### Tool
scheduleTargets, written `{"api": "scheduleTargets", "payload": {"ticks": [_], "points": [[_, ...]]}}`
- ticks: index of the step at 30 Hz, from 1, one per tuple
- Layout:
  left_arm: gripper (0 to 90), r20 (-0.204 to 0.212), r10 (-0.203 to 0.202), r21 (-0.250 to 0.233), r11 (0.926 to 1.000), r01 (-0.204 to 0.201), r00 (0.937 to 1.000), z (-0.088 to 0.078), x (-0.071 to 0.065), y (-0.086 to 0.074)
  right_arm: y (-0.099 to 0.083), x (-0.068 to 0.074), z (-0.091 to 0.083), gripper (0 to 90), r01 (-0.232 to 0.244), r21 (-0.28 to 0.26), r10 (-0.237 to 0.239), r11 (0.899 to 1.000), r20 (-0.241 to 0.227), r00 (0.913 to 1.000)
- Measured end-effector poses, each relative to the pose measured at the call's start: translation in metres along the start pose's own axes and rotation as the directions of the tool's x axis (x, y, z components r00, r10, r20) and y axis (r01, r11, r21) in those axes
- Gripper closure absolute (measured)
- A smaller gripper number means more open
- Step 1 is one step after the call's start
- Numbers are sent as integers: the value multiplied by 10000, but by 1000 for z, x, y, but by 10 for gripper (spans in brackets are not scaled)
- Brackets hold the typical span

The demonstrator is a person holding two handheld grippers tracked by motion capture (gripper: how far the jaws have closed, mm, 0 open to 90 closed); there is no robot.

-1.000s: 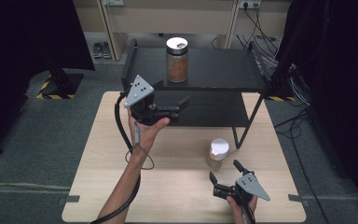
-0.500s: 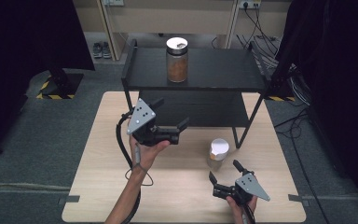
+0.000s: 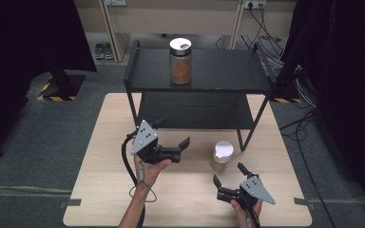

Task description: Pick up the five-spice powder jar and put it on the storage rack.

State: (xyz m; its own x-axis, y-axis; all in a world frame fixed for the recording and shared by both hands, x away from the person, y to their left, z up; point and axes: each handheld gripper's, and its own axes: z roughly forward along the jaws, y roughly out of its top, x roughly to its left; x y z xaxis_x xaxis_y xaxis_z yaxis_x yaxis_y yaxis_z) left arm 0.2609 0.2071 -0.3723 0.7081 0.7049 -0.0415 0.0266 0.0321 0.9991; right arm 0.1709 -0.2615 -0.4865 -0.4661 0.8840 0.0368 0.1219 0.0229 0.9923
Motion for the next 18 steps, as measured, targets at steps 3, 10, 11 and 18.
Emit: {"api": "scheduleTargets", "payload": {"ticks": [3,10,11,18], "points": [[7,-56,5,-94,10000,-5,10000,-3,-2,-10,0,0,0,5,-4,-11,4,10000,4,10000],[4,61,-140,-103,9998,140,9999,-10,-3,-33,0,0,0,5,8,-9,-8,10000,14,10000],[4,76,-146,-99,9998,147,9999,-11,-2,-36,0,0,-1,5,5,-5,-5,10000,12,10000],[3,-36,-446,-33,9990,446,9990,-16,0,-60,0,0,0,5,0,-12,0,10000,5,10000]]}}
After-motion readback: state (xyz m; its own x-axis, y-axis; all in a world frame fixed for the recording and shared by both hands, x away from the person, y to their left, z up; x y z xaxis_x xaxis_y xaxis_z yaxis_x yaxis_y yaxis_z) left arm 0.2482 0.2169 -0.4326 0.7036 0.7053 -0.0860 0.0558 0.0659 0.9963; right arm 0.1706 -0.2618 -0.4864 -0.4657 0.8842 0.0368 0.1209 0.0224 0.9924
